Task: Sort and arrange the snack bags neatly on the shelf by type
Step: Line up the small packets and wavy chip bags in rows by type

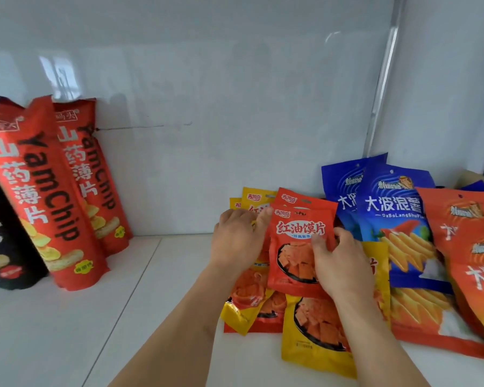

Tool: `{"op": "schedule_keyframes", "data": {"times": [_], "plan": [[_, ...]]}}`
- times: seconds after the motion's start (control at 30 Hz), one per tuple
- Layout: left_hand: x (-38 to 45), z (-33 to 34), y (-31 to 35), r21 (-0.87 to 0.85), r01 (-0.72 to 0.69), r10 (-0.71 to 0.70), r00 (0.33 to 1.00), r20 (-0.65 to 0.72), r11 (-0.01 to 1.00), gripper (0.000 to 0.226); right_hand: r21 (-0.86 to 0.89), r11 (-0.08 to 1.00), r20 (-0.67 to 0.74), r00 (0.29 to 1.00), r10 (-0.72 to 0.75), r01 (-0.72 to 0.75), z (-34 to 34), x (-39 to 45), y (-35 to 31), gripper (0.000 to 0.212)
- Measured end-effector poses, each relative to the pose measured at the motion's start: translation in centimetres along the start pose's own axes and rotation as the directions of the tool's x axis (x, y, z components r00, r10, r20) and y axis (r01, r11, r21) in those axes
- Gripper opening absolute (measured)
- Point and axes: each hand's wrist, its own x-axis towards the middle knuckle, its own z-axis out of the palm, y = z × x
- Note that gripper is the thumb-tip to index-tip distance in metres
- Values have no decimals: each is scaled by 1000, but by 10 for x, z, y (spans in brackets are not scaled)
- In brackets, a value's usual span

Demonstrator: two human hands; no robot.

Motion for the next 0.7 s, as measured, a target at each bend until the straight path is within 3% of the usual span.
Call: {"op": "schedule_keyframes", "data": {"times": [0.13, 0.23, 0.37, 0.47, 0.57, 0.7], "plan": [[5, 12, 11, 255, -13, -14, 994, 107, 967, 79, -21, 1000, 40, 999, 18, -17, -1, 0, 0, 56], [9, 18, 13, 214, 32, -61, 990, 130, 976, 79, -24, 1000, 77, 997, 3, -1, -3, -1, -1, 55], [13, 21, 15, 15, 72, -74, 983, 167, 997, 75, -8, 1000, 79, 997, -25, 26, -4, -2, -3, 56], [13, 15, 18, -208, 93, -55, 982, 184, 974, 42, 44, 998, 51, 997, -57, 54, -5, 0, -6, 51], [8, 4, 20, -511, 165, -82, 980, 181, 843, 31, 137, 986, 17, 995, -102, 99, -6, 1, -11, 46], [4, -4, 14, -733, 328, -192, 945, 266, 596, 24, 241, 963, 5, 992, -126, 121, -4, 4, -20, 46]]}}
